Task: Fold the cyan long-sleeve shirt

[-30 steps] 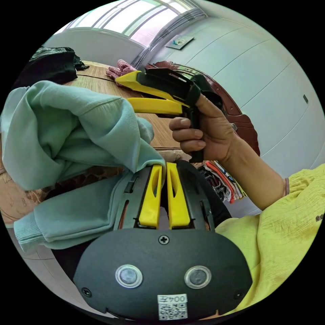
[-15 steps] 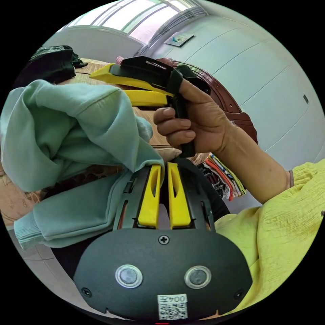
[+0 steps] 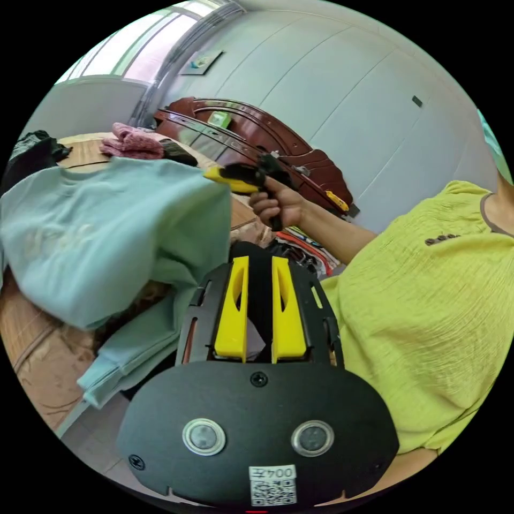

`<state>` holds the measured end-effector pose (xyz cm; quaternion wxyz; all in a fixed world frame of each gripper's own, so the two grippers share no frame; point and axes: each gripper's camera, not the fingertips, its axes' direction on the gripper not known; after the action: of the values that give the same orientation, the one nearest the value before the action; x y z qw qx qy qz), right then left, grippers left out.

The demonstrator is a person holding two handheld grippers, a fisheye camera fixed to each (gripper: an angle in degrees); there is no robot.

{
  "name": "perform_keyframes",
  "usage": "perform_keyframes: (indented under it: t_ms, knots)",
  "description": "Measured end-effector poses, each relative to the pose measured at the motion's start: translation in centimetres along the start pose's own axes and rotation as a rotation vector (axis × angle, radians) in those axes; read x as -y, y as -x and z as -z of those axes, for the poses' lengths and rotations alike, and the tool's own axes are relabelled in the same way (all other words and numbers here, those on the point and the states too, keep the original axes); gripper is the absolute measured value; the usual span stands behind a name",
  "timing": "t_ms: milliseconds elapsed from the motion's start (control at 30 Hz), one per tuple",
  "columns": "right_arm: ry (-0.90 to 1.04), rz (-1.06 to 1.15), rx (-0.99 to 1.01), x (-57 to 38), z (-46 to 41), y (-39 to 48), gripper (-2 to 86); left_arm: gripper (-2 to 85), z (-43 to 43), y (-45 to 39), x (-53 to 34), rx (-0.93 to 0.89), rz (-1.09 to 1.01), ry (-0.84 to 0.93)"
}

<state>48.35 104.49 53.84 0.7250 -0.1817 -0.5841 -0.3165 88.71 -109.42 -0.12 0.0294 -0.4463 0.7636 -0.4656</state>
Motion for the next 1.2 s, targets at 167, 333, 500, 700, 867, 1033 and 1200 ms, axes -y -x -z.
perform_keyframes:
  t_ms: [167,333,500,700,867,1033,1200]
  knots:
    - [-0.018,-0.101,-0.168,-6.1,6.6,-4.2,3.9,7.3,3.6,0.9,1.8,0.286,0.055,-0.008]
    - [-0.116,-0.234,-0.09,-11.4,9.2,-8.6,3.9,8.9,3.4,3.0,8.3,0.557,0.018,0.129]
    - [-0.114,-0.225,-0.053,-11.4,9.3,-8.4,4.0,12.2,-0.7,5.7,16.4,0.839,-0.068,0.342]
    - [-0.079,-0.24,-0.057,-11.1,9.6,-6.8,4.2,13.8,-9.7,7.5,23.0,1.047,-0.34,0.628]
    - [-0.069,-0.239,-0.086,-11.1,9.8,-4.7,5.1,12.7,-15.0,9.5,25.5,1.037,-0.367,0.851]
    - [-0.035,-0.211,-0.116,-11.0,9.5,-1.5,9.8,12.4,-15.4,9.9,26.6,1.03,-0.311,0.894]
    - [-0.013,-0.172,-0.091,-11.3,9.2,1.4,13.5,7.9,-13.9,9.2,27.4,1.052,-0.263,0.908]
